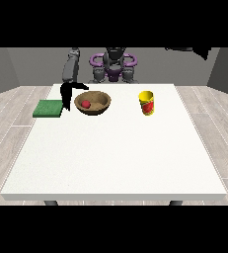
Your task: Pick the cup and pour the ball into the bowl, then pick the bowl and place it on the pad
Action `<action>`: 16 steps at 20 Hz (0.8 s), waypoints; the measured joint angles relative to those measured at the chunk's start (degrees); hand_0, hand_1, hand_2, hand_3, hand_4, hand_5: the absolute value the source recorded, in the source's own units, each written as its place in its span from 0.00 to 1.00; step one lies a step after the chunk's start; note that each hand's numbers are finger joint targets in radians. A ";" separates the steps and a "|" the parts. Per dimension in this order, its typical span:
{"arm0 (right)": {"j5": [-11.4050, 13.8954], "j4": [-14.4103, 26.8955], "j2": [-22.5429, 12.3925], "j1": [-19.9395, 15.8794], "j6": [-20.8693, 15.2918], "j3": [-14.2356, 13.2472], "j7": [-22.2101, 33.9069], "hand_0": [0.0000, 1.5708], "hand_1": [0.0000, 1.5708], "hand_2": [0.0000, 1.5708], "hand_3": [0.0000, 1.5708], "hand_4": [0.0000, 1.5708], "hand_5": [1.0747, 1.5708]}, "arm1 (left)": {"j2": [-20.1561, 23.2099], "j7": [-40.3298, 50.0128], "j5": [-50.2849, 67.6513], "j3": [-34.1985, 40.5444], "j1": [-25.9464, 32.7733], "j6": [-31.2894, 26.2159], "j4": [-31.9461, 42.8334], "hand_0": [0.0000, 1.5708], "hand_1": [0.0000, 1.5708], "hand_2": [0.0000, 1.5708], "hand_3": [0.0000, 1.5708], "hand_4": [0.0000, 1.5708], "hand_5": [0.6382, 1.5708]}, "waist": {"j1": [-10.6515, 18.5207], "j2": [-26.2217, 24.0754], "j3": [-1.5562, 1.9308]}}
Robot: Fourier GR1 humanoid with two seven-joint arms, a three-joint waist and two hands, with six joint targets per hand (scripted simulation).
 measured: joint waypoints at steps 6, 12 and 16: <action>1.32 7.93 0.70 -3.09 0.45 0.76 -5.24 0.00 0.00 0.00 0.00 0.00 1.00 | 6.29 -0.45 5.20 5.72 0.84 -5.58 2.53 0.00 0.00 0.00 0.00 0.17 0.93 | -1.20 1.82 0.10; 2.47 15.23 0.27 -6.30 0.91 1.24 -9.50 0.00 0.00 0.00 0.00 0.00 1.00 | 10.44 1.05 8.12 8.74 1.67 -7.41 3.58 0.00 0.00 0.00 0.00 0.14 0.91 | -2.79 1.42 -0.20; 2.44 17.12 1.95 -7.70 0.45 1.71 -11.78 0.00 0.00 0.00 0.00 0.20 0.93 | 12.52 0.99 9.36 10.31 2.05 -8.44 4.82 0.00 0.00 0.00 0.00 0.16 0.93 | -3.59 1.09 -0.54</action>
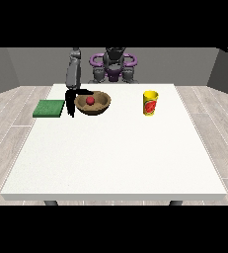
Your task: Pick the cup and pour the ball into the bowl, then pick the bowl and place it on the pad
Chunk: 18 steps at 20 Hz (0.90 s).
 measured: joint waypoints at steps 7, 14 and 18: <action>0.94 -0.48 -0.43 1.62 -5.64 -1.37 -2.15 1.00 1.00 1.00 1.00 0.70 0.78 | 0.78 -0.68 1.65 0.88 -0.04 -1.36 -0.80 0.00 0.00 0.00 0.00 0.31 0.99 | 1.93 1.31 -1.47; 1.68 -1.64 -2.97 1.76 -10.09 -2.01 2.71 1.00 1.00 1.00 1.00 0.68 0.86 | 2.66 0.08 3.09 1.82 -0.85 -2.64 0.68 0.00 0.00 0.00 0.00 0.44 1.00 | 2.70 1.57 -1.35; 2.84 -2.52 -4.39 -0.08 -12.71 0.00 12.44 1.00 1.00 1.00 1.00 0.66 0.93 | 3.73 -1.23 2.50 2.69 0.44 -3.68 4.49 0.00 0.00 0.00 0.00 0.46 1.00 | 1.21 -0.25 -0.33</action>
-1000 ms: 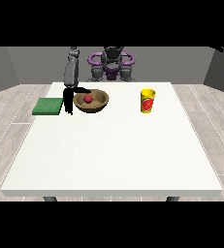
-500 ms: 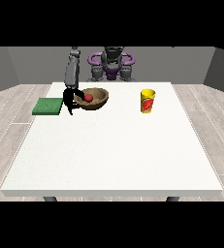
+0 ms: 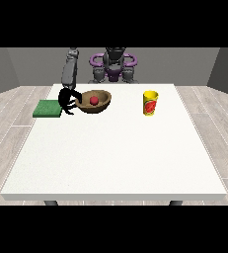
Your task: Pick the cup and pour the ball into the bowl, then pick the bowl and place it on the pad
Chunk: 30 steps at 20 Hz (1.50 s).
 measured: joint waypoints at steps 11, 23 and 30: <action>2.52 -2.27 -9.24 -5.97 1.30 3.46 19.22 1.00 1.00 1.00 1.00 0.62 1.00 | 3.06 -4.59 -1.56 2.78 5.40 -1.70 8.88 0.00 0.00 0.00 0.00 0.45 1.00 | -6.26 -5.26 0.86; 0.86 2.35 -19.25 -9.29 9.40 -1.16 12.78 1.00 1.00 1.00 0.22 0.63 1.00 | 5.85 -13.47 -3.10 4.70 6.56 -2.08 10.68 0.00 0.00 0.00 0.00 0.43 0.98 | -8.04 3.70 1.00; -0.72 13.06 -26.62 -10.34 14.85 -6.93 1.94 1.00 1.00 1.00 0.00 0.62 1.00 | 6.62 -12.01 0.13 6.31 6.29 -0.51 2.95 0.00 0.00 0.00 0.00 0.44 0.99 | -6.13 11.07 1.12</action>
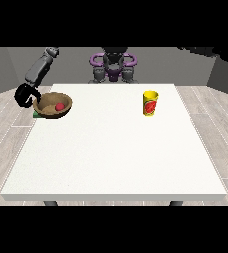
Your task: Pick the cup and pour the ball into the bowl, then pick the bowl and place it on the pad
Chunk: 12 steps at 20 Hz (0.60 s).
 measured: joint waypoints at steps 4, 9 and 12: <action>-0.23 4.98 -4.55 0.18 3.81 -1.91 -4.21 1.00 1.00 1.00 0.00 0.63 1.00 | 0.55 1.56 2.38 1.75 1.87 0.15 -3.77 0.00 0.00 0.00 0.00 0.44 0.98 | 0.05 1.86 0.03; 0.83 8.92 -7.05 -1.27 5.21 -1.78 -5.69 1.00 1.00 1.00 0.06 0.62 1.00 | 0.50 4.13 4.65 2.30 3.30 0.95 -7.05 0.00 0.00 0.00 0.00 0.44 0.98 | 0.30 1.67 -0.02; 2.20 9.81 -6.15 -1.20 4.75 -0.45 -6.39 1.00 1.00 1.00 0.40 0.63 0.99 | 0.07 4.48 4.89 1.91 3.90 1.37 -7.68 0.00 0.00 0.00 0.00 0.44 0.99 | 0.20 0.61 -0.06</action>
